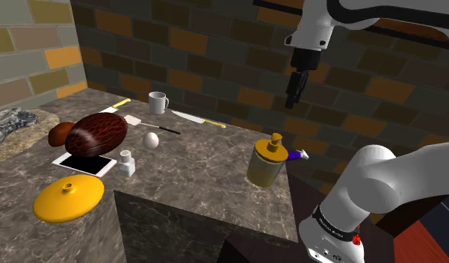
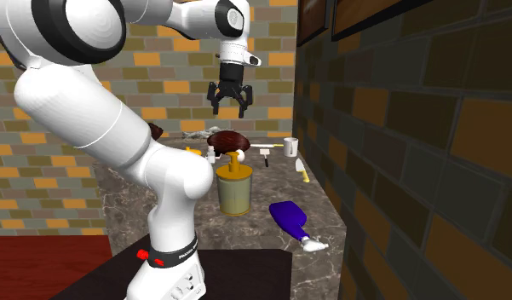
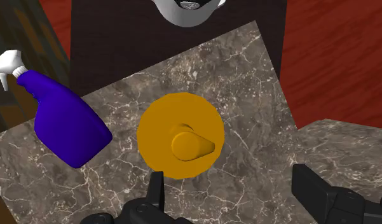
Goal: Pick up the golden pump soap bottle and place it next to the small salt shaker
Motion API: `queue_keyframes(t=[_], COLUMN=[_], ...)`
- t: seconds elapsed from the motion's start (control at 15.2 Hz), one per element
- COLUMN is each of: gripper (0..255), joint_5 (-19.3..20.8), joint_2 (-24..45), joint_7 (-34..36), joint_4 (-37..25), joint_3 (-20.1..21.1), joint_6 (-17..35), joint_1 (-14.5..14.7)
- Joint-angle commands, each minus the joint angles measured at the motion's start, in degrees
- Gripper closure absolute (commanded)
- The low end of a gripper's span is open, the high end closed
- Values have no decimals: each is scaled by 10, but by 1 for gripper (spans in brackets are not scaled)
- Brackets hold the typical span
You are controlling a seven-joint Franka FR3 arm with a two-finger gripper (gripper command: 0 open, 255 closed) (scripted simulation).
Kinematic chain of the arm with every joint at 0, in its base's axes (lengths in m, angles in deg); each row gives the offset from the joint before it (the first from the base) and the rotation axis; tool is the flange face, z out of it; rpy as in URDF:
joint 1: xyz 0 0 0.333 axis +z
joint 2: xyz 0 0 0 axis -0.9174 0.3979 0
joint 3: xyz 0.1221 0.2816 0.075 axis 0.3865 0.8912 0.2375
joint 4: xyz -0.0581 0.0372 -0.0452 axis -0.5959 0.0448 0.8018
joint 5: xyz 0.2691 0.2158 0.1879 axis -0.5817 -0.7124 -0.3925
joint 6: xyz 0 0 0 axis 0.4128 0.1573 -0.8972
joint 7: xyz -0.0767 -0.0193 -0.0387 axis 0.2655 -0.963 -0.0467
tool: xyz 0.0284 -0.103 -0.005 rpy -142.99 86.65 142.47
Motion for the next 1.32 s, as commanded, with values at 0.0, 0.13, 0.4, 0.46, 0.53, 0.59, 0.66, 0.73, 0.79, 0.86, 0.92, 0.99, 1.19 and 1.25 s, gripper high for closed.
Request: queue_keyframes(t=[0.0,0.13,0.4,0.46,0.53,0.59,0.66,0.73,0.79,0.86,0.92,0.99,1.19,1.25], gripper=[0,0,0,0,0,0,0,0,0,0,0,0,0,0], joint_5=[0,5,16,19,22,23,23,23,22,22,22,22,22,22], joint_2=[0,-23,-57,-62,-67,-67,-67,-66,-65,-64,-63,-61,-59,-58], joint_7=[0,-19,-55,-64,-73,-75,-75,-75,-75,-75,-75,-75,-75,-75], joint_4=[0,55,156,180,203,208,215,222,230,237,244,251,262,262], joint_3=[0,-2,-9,-11,-14,-14,-14,-14,-14,-14,-14,-14,-14,-14], joint_6=[0,50,153,180,208,214,222,230,238,246,255,263,277,277], joint_1=[0,5,13,15,17,18,18,18,18,18,18,18,18,18])
